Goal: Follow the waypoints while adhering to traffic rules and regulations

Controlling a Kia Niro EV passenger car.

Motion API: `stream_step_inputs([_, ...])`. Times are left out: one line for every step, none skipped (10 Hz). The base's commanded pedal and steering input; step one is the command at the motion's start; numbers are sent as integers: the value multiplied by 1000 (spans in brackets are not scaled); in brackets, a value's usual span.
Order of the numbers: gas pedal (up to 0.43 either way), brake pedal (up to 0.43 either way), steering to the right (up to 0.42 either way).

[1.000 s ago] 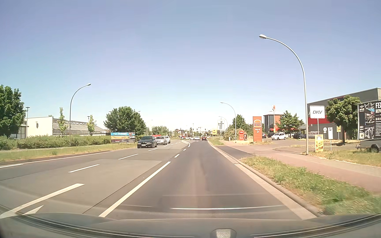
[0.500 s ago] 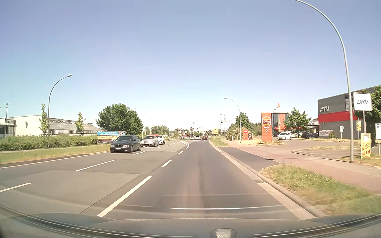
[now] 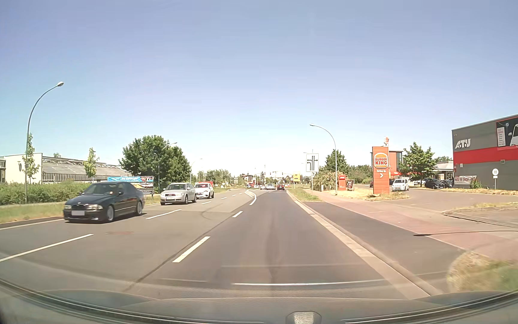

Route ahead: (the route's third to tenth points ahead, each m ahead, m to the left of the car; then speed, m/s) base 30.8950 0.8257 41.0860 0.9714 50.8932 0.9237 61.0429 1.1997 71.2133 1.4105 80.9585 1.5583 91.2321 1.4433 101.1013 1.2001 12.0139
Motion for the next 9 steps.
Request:
stream_step_inputs([67, 24, -4])
stream_step_inputs([59, 24, -4])
stream_step_inputs([39, 24, -3])
stream_step_inputs([28, 30, -2])
stream_step_inputs([20, 30, -1])
stream_step_inputs([20, 24, -1])
stream_step_inputs([8, 30, 0])
stream_step_inputs([8, 30, 1])
stream_step_inputs([8, 30, 1])
